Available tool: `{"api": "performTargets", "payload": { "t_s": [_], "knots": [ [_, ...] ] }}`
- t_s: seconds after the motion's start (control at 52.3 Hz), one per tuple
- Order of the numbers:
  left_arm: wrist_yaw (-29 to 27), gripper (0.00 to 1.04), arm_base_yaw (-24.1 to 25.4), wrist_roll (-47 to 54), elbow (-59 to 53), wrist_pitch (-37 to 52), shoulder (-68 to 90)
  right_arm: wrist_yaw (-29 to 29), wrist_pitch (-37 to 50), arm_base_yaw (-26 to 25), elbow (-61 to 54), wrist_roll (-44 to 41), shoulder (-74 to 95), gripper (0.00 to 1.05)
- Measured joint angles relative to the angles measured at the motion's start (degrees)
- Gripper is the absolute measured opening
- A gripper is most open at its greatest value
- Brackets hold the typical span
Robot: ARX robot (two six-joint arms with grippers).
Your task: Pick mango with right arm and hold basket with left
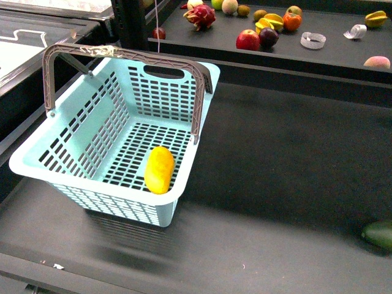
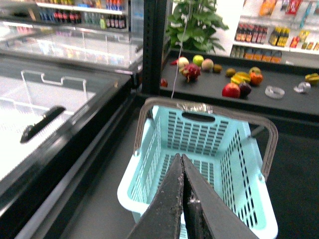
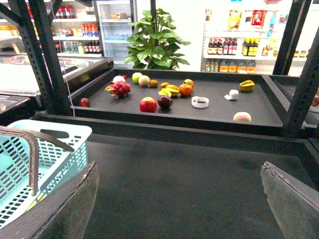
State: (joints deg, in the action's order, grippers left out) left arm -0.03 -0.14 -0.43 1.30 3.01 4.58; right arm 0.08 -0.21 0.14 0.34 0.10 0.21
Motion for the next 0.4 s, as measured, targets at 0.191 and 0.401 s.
{"api": "performTargets", "payload": {
  "t_s": [0.191, 0.401],
  "knots": [
    [0.0, 0.02, 0.0, 0.0, 0.0, -2.8, -4.2, 0.0, 0.0, 0.0, 0.0, 0.0, 0.0, 0.96],
    [0.0, 0.02, 0.0, 0.0, 0.0, -2.9, -4.3, 0.0, 0.0, 0.0, 0.0, 0.0, 0.0, 0.96]
  ]
}}
